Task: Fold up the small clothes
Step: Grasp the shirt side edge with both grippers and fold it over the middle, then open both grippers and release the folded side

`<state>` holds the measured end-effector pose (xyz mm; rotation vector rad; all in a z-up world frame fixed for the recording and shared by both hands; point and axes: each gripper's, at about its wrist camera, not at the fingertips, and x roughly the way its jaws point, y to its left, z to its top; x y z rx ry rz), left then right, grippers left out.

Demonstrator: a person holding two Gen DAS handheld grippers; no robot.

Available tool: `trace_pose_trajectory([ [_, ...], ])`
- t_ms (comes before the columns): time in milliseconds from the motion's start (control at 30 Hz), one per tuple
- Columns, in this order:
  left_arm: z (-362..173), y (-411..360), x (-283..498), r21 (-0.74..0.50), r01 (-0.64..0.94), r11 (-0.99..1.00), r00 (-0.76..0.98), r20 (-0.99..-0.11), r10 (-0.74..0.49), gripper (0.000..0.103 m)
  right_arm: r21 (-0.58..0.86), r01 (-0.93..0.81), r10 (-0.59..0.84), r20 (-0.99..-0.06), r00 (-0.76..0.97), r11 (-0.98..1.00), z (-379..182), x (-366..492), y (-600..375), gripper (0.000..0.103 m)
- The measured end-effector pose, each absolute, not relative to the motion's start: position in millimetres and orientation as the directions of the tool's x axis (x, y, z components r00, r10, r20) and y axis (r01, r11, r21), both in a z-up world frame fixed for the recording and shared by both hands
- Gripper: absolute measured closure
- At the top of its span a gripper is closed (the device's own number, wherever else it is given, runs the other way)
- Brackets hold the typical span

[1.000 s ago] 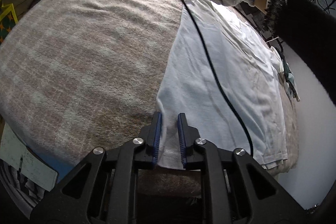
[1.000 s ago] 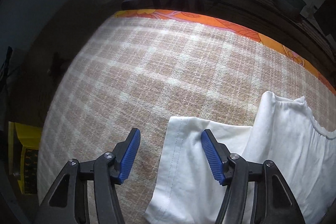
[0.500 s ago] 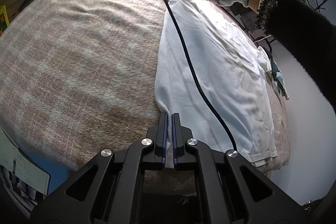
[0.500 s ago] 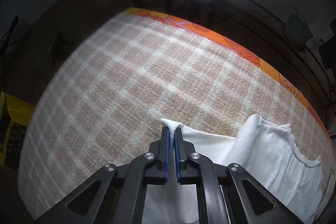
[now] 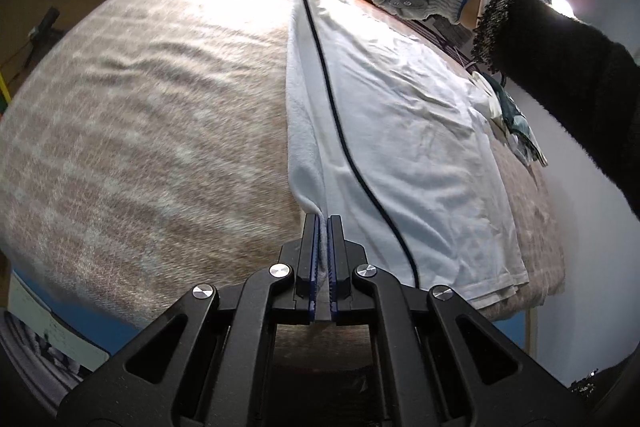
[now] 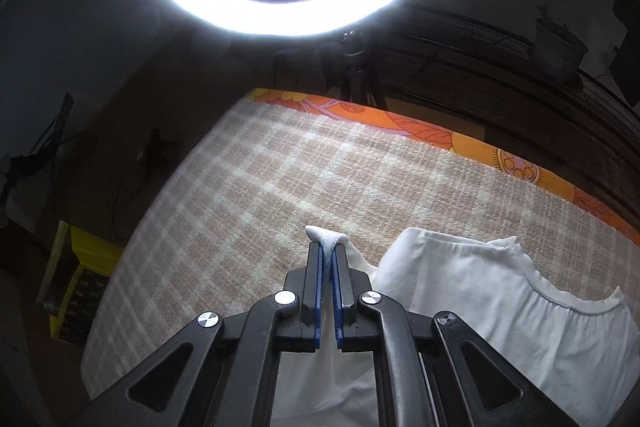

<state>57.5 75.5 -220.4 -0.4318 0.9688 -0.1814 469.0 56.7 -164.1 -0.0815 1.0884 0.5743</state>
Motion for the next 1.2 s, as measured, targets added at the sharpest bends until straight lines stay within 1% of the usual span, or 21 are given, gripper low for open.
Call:
trace_pose_trajectory([
  [167, -205.9, 45.4, 60.3, -0.413, 0.038, 0.910, 0.559, -0.746, -0.362, 0.101, 0.266, -0.456, 0.451, -0.814, 0.365, 0.849, -149.9, 465.6, 8.5, 0.101],
  [333, -200.9, 5.7, 64.7, -0.408, 0.142, 0.902, 0.520, -0.745, -0.419, 0.101, 0.315, -0.428, 0.494, -0.764, 0.416, 0.847, -136.9, 458.3, -56.0, 0.101],
  [500, -210.4, -35.5, 71.2, -0.404, 0.213, 0.890, 0.456, -0.764, -0.456, 0.102, 0.317, -0.339, 0.445, -0.784, 0.432, 0.886, -157.8, 465.0, -115.6, 0.101],
  [633, -218.8, -59.3, 74.4, -0.410, 0.253, 0.876, 0.395, -0.783, -0.480, 0.102, 0.324, -0.307, 0.432, -0.803, 0.410, 0.895, -177.6, 471.4, -137.1, 0.101],
  [667, -220.2, -63.8, 74.4, -0.415, 0.266, 0.870, 0.379, -0.785, -0.490, 0.102, 0.313, -0.302, 0.418, -0.814, 0.404, 0.900, -182.9, 472.7, -138.7, 0.098],
  [700, -221.8, -68.2, 74.0, -0.416, 0.284, 0.864, 0.360, -0.789, -0.498, 0.102, 0.290, -0.294, 0.393, -0.827, 0.403, 0.911, -187.3, 473.7, -139.5, 0.098],
  [733, -222.6, -72.7, 73.5, -0.409, 0.298, 0.863, 0.346, -0.796, -0.497, 0.102, 0.267, -0.290, 0.370, -0.838, 0.401, 0.919, -191.4, 474.2, -140.0, 0.095],
  [767, -222.7, -76.4, 72.6, -0.405, 0.308, 0.861, 0.332, -0.803, -0.496, 0.102, 0.245, -0.285, 0.348, -0.847, 0.402, 0.927, -195.2, 474.0, -141.1, 0.082],
  [833, -221.0, -82.0, 67.6, -0.411, 0.324, 0.852, 0.320, -0.800, -0.507, 0.102, 0.211, -0.264, 0.308, -0.856, 0.414, 0.941, -197.1, 470.8, -146.0, 0.068],
  [867, -217.4, -82.3, 63.4, -0.412, 0.332, 0.849, 0.324, -0.795, -0.513, 0.102, 0.206, -0.255, 0.300, -0.857, 0.419, 0.945, -196.2, 469.6, -150.2, 0.067],
  [933, -211.3, -82.0, 55.7, -0.406, 0.348, 0.845, 0.334, -0.789, -0.516, 0.097, 0.206, -0.235, 0.291, -0.858, 0.424, 0.950, -191.4, 466.2, -162.0, 0.067],
  [1000, -204.4, -78.9, 46.8, -0.402, 0.355, 0.844, 0.352, -0.779, -0.519, 0.084, 0.196, -0.217, 0.275, -0.852, 0.445, 0.956, -184.2, 460.2, -176.8, 0.065],
  [1133, -193.3, -68.1, 30.6, -0.406, 0.343, 0.847, 0.377, -0.766, -0.520, 0.082, 0.204, -0.186, 0.271, -0.831, 0.486, 0.961, -162.3, 445.2, -210.7, 0.058],
  [1200, -189.0, -64.1, 23.9, -0.406, 0.333, 0.851, 0.390, -0.763, -0.516, 0.082, 0.206, -0.176, 0.268, -0.822, 0.502, 0.963, -151.6, 435.5, -225.3, 0.057],
])
